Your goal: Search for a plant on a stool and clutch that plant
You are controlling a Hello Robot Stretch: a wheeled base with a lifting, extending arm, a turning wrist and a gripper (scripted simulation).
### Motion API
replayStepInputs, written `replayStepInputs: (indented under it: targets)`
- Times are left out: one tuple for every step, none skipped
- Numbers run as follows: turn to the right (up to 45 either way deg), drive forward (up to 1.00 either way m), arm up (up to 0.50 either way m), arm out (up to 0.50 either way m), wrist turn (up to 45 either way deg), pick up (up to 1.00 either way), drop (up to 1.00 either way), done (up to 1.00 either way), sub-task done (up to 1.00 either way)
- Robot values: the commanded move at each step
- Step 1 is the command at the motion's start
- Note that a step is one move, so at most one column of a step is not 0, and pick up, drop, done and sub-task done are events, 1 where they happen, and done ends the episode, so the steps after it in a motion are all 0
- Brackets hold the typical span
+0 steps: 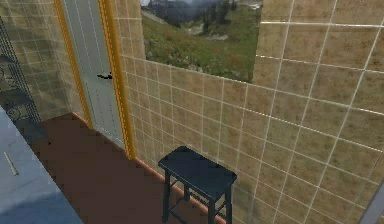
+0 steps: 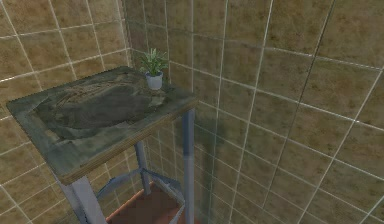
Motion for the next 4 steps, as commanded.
replayStepInputs:
  targets:
    - [0.0, 0.00, 0.50, 0.00, 0.0, 0.00, 0.00, 0.00, 0.00]
    - [0.0, 0.00, 0.38, 0.00, 0.0, 0.00, 0.00, 0.00, 0.00]
    - [0.0, 0.00, 0.00, 0.48, 0.0, 0.00, 0.00, 0.00, 0.00]
    - [0.0, 0.00, 0.00, 0.00, 45.0, 0.00, 0.00, 0.00, 0.00]
